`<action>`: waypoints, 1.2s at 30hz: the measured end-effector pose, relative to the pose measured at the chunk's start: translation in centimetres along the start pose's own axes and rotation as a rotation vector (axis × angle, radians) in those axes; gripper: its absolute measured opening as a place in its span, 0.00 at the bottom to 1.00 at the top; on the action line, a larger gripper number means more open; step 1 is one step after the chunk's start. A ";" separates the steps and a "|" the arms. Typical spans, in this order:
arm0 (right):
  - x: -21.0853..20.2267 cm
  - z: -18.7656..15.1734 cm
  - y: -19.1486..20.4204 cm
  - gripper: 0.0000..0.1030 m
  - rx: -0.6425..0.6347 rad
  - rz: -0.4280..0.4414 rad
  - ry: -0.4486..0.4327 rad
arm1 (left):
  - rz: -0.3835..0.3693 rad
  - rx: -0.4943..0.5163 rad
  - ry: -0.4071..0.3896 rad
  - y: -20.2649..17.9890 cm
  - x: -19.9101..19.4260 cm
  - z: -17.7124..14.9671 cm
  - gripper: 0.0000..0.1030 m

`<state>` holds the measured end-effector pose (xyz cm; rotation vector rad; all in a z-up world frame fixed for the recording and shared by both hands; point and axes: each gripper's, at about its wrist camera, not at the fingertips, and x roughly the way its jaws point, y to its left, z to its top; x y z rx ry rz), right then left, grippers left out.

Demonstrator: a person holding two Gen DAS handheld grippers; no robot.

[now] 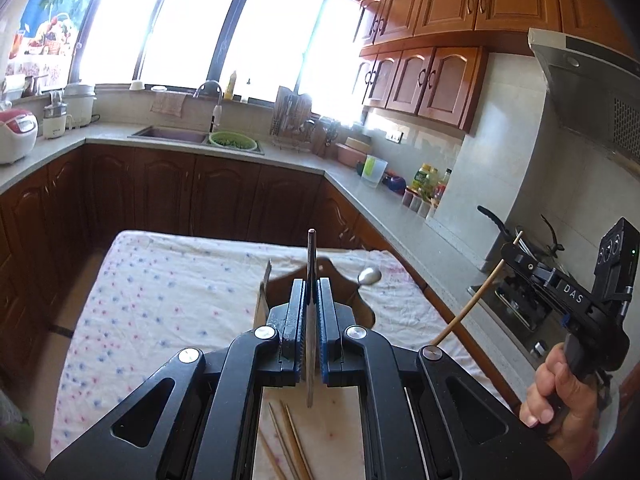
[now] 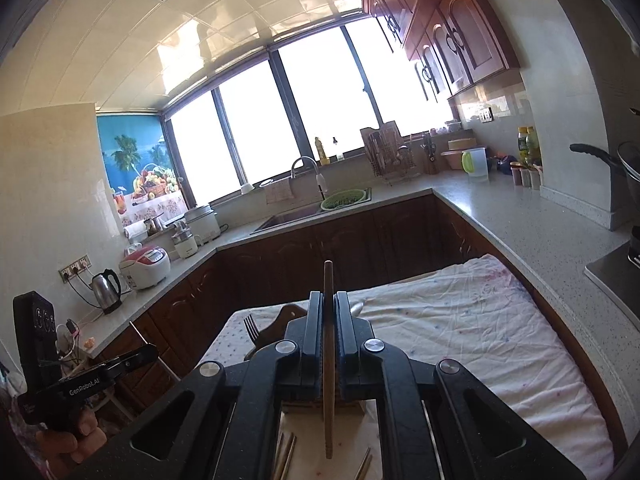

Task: Organize utensils
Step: 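Carry both chopsticks upright to the wooden holder and lower them into its slots, then open both tools to release the chopsticks into the holder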

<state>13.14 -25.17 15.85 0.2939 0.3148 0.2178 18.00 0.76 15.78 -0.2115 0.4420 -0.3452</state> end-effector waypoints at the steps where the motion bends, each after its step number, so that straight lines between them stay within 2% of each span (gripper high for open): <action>1: 0.4 0.7 0.1 0.05 0.003 0.002 -0.014 | 0.007 0.006 -0.024 0.1 0.0 0.9 0.04; 5: 2.2 3.2 0.5 0.05 0.003 0.001 -0.075 | 0.032 0.020 -0.096 0.4 0.9 3.7 0.04; 8: 4.1 4.2 0.6 0.05 0.006 -0.002 -0.100 | 0.055 0.015 -0.110 1.0 2.8 4.5 0.04; 12: 7.0 3.7 0.1 0.05 0.025 -0.007 -0.093 | 0.075 -0.035 -0.081 2.6 6.0 3.7 0.04; 20: 11.3 -0.5 -1.3 0.05 0.036 -0.049 -0.028 | 0.109 -0.076 -0.007 4.1 10.3 0.1 0.04; 27: 13.8 -3.2 -2.0 0.06 0.047 -0.049 0.062 | 0.109 -0.063 0.072 3.9 12.5 -2.1 0.05; 36: 14.0 -2.9 -1.9 0.06 0.035 -0.054 0.078 | 0.120 -0.049 0.077 3.8 12.5 -2.1 0.06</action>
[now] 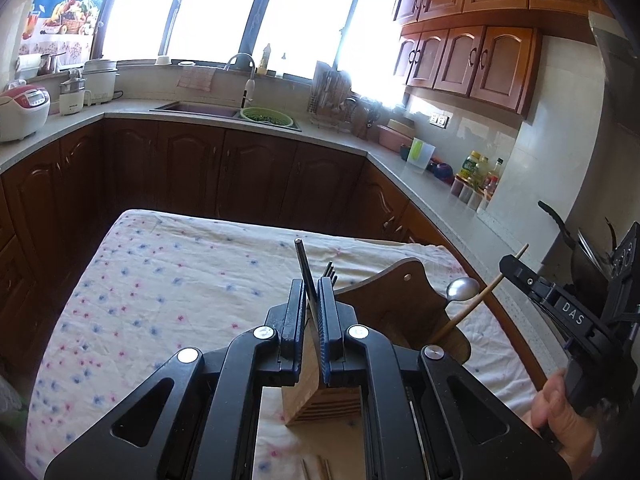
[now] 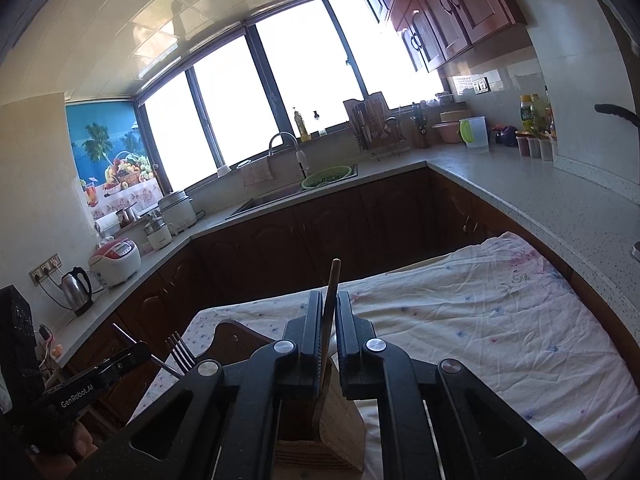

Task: Organize utensils
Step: 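Open both tools to release the chopsticks into the holder, then move both tools back to the utensils and grasp a wooden chopstick with each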

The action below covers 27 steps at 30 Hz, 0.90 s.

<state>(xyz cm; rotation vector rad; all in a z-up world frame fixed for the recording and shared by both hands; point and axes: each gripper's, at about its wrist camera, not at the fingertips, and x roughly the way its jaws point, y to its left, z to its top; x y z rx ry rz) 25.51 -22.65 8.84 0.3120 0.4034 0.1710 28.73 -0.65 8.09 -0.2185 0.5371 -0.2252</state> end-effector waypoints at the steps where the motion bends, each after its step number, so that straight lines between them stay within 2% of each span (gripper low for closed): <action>1: 0.1 0.0 0.0 0.06 0.002 0.000 0.000 | 0.002 0.002 0.001 0.0 0.0 0.0 0.06; 5: 0.1 0.1 0.1 0.11 0.014 0.001 0.009 | -0.004 0.004 0.020 -0.1 -0.1 0.2 0.07; 6: 0.1 0.2 0.0 0.12 0.018 0.005 0.014 | -0.011 0.003 0.024 0.0 -0.2 0.3 0.14; 7: 0.1 0.3 -0.1 0.14 0.024 0.008 0.018 | -0.013 0.001 0.022 0.1 -0.5 0.3 0.29; 8: 0.0 0.3 -0.2 0.24 0.032 0.011 0.020 | -0.007 -0.004 0.014 0.2 -0.8 0.3 0.39; 9: -0.2 0.4 -0.3 0.43 0.040 0.021 0.017 | 0.000 -0.010 0.000 0.3 -1.3 0.3 0.53; 11: -1.0 0.5 -0.6 0.66 0.060 0.039 -0.002 | -0.002 -0.018 -0.015 0.5 -2.0 0.2 0.54; 14: -2.4 0.8 -1.0 0.78 0.086 0.043 -0.041 | -0.009 -0.034 -0.011 0.8 -2.9 -0.1 0.57; 15: -2.8 0.8 -1.2 0.86 0.096 0.050 -0.050 | -0.007 -0.037 -0.013 0.9 -3.2 -0.2 0.61; 17: -3.8 0.8 -1.5 0.95 0.118 0.063 -0.070 | 0.001 -0.041 -0.019 1.1 -4.0 -0.6 0.65; 22: -6.1 0.1 -1.6 0.95 0.118 0.061 -0.097 | 0.019 -0.046 -0.017 1.4 -5.9 -2.1 0.71; 27: -8.3 -1.7 -1.6 0.95 0.120 0.060 -0.076 | 0.025 -0.069 0.012 2.1 -7.5 -4.7 0.71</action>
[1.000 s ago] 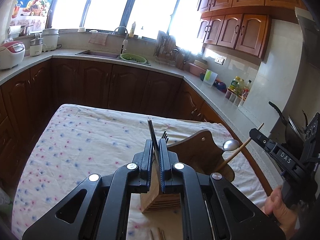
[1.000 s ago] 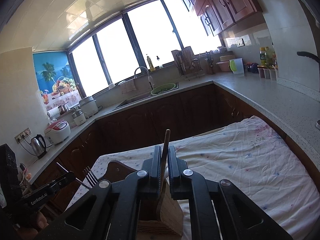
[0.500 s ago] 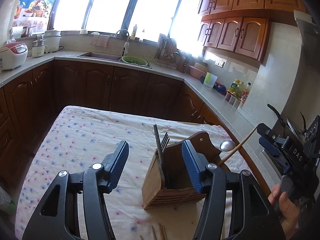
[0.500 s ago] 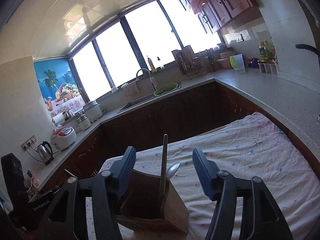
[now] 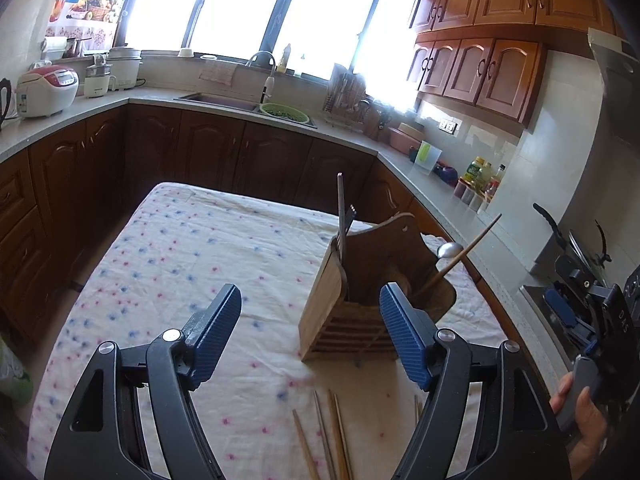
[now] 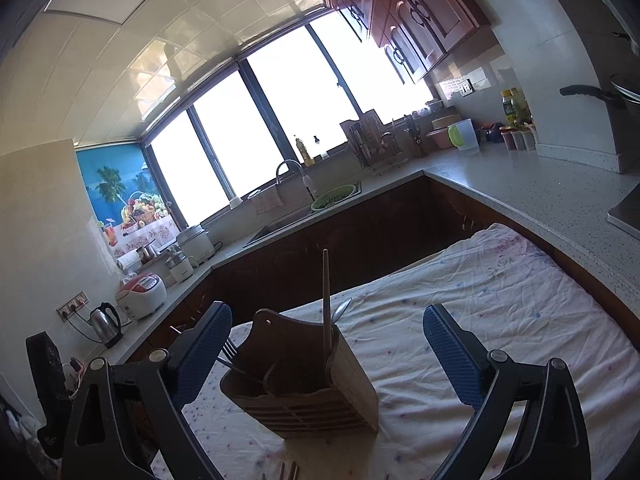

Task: Organize utensils
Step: 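Move both tools back to the utensils and grasp a wooden chopstick with each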

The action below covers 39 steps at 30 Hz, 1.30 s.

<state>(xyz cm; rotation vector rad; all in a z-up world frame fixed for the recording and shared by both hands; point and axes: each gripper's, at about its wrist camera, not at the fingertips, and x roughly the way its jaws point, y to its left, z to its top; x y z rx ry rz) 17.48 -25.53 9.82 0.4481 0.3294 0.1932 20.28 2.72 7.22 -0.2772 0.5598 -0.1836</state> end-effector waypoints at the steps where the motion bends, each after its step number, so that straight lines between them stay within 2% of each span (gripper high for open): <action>1: -0.5 -0.4 -0.1 0.95 0.000 -0.001 0.004 | 0.002 -0.003 0.010 0.2 -0.2 -0.5 0.71; 9: -3.2 -4.7 -1.0 0.95 -0.006 -0.038 0.080 | 0.025 -0.026 0.062 1.2 -2.0 -4.4 0.71; 21: -6.3 -9.6 -2.3 0.95 -0.035 -0.112 0.141 | 0.041 -0.026 0.158 1.4 -1.8 -9.2 0.71; 30: -6.3 -12.2 -3.3 0.94 -0.061 -0.172 0.210 | 0.077 -0.025 0.208 1.9 -1.4 -10.6 0.71; 31: -6.2 -12.3 -3.4 0.93 -0.065 -0.181 0.216 | 0.082 -0.024 0.213 1.9 -1.3 -10.7 0.71; 39: -5.3 -13.0 -3.8 0.63 -0.067 -0.210 0.266 | 0.102 0.006 0.258 1.3 0.0 -11.1 0.71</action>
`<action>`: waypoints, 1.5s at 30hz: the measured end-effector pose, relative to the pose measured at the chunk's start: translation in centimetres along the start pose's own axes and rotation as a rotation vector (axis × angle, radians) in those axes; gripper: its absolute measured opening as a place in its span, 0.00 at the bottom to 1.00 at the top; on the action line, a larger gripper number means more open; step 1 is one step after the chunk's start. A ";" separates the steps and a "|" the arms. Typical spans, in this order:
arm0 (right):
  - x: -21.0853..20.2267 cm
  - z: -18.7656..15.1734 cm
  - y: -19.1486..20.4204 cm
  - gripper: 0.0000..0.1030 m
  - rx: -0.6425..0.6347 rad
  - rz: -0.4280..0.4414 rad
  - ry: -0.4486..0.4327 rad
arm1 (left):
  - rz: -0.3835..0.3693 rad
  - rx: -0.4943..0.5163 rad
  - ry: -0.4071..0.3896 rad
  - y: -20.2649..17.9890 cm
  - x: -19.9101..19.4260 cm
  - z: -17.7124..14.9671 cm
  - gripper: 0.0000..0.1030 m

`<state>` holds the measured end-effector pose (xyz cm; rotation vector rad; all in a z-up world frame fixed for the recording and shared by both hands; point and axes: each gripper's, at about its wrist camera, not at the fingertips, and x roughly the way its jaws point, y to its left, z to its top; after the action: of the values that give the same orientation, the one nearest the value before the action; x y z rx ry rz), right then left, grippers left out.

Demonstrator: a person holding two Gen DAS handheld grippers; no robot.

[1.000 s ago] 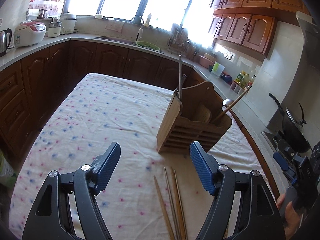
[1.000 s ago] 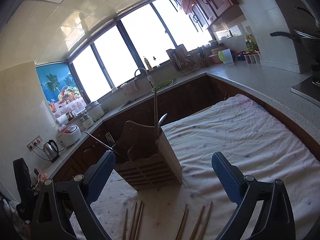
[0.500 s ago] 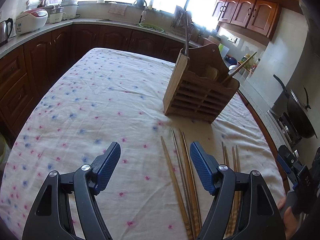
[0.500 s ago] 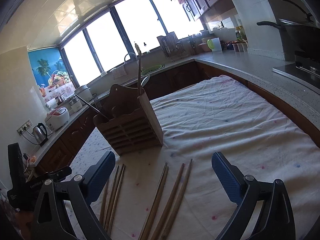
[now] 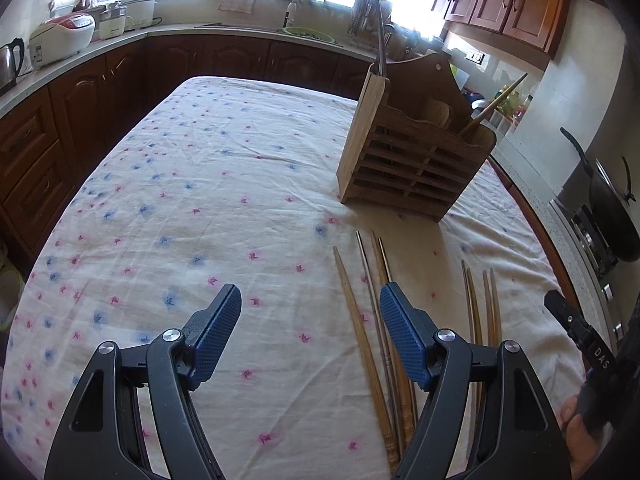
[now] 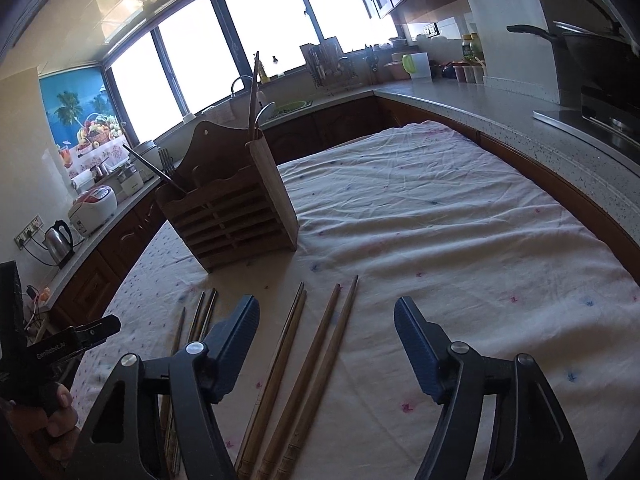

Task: Organize utensils

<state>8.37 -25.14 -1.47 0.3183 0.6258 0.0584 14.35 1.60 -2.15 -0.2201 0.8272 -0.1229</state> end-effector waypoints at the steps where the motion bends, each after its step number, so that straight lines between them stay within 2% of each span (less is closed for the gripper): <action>1: 0.1 -0.1 0.0 0.61 0.000 -0.001 0.009 | 0.002 0.001 0.010 -0.1 0.3 0.0 0.71; 5: 1.2 -0.2 0.0 0.50 -0.004 -0.018 0.061 | -0.007 0.003 0.044 -0.5 1.3 0.1 0.68; 9: 2.5 -0.2 -0.2 0.43 -0.010 -0.035 0.111 | -0.009 0.016 0.080 -1.0 2.4 0.5 0.57; 12: 3.5 -0.1 -0.3 0.40 -0.015 -0.044 0.143 | -0.008 0.025 0.105 -1.4 3.3 0.8 0.49; 15: 4.4 0.1 -0.4 0.38 -0.018 -0.055 0.168 | -0.007 0.037 0.128 -1.8 4.3 1.1 0.46; 18: 5.5 0.3 -0.5 0.33 -0.025 -0.067 0.191 | -0.010 0.054 0.153 -2.3 5.4 1.5 0.33; 21: 6.5 0.5 -0.5 0.29 -0.037 -0.077 0.208 | 0.006 0.076 0.176 -2.8 6.7 1.8 0.30; 23: 7.3 0.6 -0.3 0.28 -0.057 -0.094 0.222 | 0.004 0.078 0.209 -3.0 7.9 1.5 0.24; 25: 8.6 0.5 -0.2 0.27 -0.069 -0.099 0.263 | 0.030 0.113 0.187 -3.5 8.1 1.3 0.22; 30: 9.6 0.5 1.0 0.27 -0.153 -0.124 0.268 | 0.083 0.197 0.156 -5.0 8.3 0.8 0.20; 34: 9.8 0.6 1.2 0.24 -0.176 -0.138 0.269 | 0.091 0.209 0.144 -5.0 8.2 0.8 0.09; 35: 9.8 0.6 1.3 0.20 -0.178 -0.142 0.269 | 0.088 0.206 0.146 -4.9 8.2 0.8 0.09; 36: 9.7 0.6 1.2 0.11 -0.176 -0.143 0.267 | 0.084 0.202 0.146 -4.8 8.2 0.9 0.08; 39: 9.7 0.7 0.7 0.09 -0.144 -0.125 0.264 | 0.072 0.192 0.154 -4.5 8.1 1.0 0.05; 45: 8.4 0.9 -0.8 0.05 -0.015 -0.028 0.260 | -0.029 0.108 0.147 -2.9 6.1 1.6 0.04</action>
<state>15.69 -24.89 -5.84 0.2894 0.8873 0.0788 19.55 -2.19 -4.75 -0.1220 0.9607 -0.2127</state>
